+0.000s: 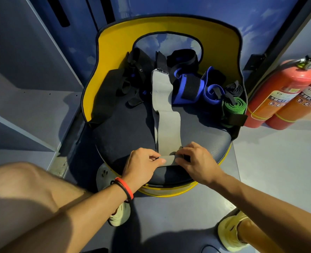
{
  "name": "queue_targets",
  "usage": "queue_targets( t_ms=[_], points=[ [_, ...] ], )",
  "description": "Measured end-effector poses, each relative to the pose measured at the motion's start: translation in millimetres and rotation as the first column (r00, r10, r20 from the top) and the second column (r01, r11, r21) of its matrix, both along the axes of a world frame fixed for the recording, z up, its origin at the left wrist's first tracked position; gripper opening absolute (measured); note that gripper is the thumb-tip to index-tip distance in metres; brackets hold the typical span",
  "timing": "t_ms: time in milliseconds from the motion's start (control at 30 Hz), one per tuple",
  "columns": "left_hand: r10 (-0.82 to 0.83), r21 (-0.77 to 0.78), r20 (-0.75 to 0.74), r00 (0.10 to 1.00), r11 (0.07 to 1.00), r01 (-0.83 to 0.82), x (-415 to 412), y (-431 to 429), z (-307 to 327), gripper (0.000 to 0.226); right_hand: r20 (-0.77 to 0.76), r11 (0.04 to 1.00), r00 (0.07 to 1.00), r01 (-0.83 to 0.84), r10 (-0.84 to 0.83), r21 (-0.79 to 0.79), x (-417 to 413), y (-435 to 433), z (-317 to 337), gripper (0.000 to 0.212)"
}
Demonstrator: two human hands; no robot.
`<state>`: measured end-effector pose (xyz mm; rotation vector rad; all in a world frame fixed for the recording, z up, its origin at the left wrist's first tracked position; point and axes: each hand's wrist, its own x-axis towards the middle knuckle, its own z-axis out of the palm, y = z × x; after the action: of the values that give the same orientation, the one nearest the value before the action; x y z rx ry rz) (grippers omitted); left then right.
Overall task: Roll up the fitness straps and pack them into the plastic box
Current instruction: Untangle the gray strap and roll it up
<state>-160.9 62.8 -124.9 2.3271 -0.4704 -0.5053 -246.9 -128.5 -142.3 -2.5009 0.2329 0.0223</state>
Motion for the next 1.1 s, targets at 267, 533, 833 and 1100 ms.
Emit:
queue_targets(
  t_ms=[267,533,833,1100],
  points=[
    [0.105,0.051,-0.094,0.990,0.994,-0.100,9.2,-2.5,2.6,0.011,0.055,0.983,0.985,0.155,-0.162,0.102,-2.2,9.5,-1.6,0.013],
    [0.184,-0.051,-0.197,0.963,0.979,-0.197,14.3,-5.3,-5.7,0.016,0.116,0.978,0.984,-0.112,0.134,-0.176,-12.9,9.0,-8.2,0.043],
    [0.109,0.017,-0.219,0.970,0.994,-0.108,33.8,-11.4,-0.5,0.024,0.116,0.935,0.980,-0.112,0.159,-0.337,-6.8,8.8,-0.7,0.043],
    [0.248,-0.219,-0.247,0.937,0.927,-0.303,78.7,-47.8,1.0,0.027,0.070,0.947,0.980,-0.157,0.184,-0.281,-3.9,1.6,2.3,0.046]
  ],
)
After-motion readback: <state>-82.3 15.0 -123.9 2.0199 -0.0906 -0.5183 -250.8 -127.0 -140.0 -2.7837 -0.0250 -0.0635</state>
